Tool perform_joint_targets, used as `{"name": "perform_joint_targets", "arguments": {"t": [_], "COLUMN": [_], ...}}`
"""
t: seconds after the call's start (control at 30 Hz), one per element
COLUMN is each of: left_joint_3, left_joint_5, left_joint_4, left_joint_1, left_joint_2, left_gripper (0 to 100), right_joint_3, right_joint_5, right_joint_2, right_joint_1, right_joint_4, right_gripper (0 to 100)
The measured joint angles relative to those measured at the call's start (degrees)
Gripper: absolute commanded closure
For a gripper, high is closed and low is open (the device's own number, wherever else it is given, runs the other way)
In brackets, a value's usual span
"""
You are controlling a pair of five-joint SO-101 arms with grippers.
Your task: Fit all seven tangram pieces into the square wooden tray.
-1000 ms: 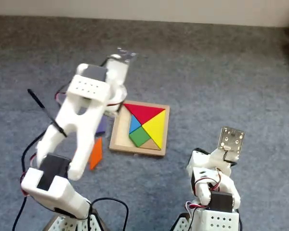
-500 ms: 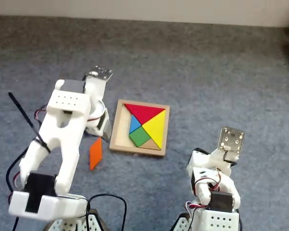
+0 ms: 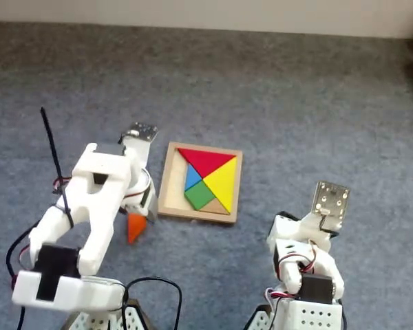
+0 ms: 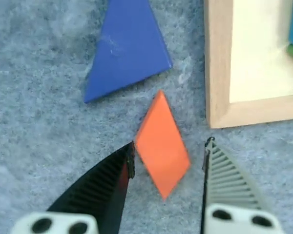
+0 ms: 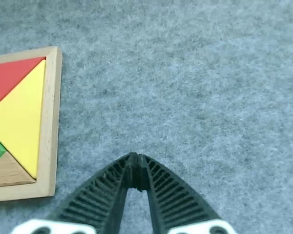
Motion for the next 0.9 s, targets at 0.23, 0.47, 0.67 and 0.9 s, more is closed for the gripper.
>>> {"name": "perform_joint_targets", "arguments": {"t": [0.23, 0.47, 0.67, 0.9], "left_joint_3": [0.0, 0.0, 0.0, 0.0], "left_joint_5": [0.0, 0.0, 0.0, 0.0], "left_joint_4": [-0.5, -0.5, -0.5, -0.5], "left_joint_1": [0.0, 0.0, 0.1, 0.1], "left_joint_2": [4.0, 4.1, 4.1, 4.1], "left_gripper": [77, 78, 88, 92], "right_joint_3": [0.0, 0.0, 0.0, 0.0], "right_joint_5": [0.0, 0.0, 0.0, 0.0], "right_joint_2": [0.0, 0.0, 0.0, 0.0], "right_joint_1": [0.0, 0.0, 0.0, 0.0], "right_joint_4": [0.0, 0.0, 0.0, 0.0], "right_gripper": [99.3, 99.3, 99.3, 99.3]}}
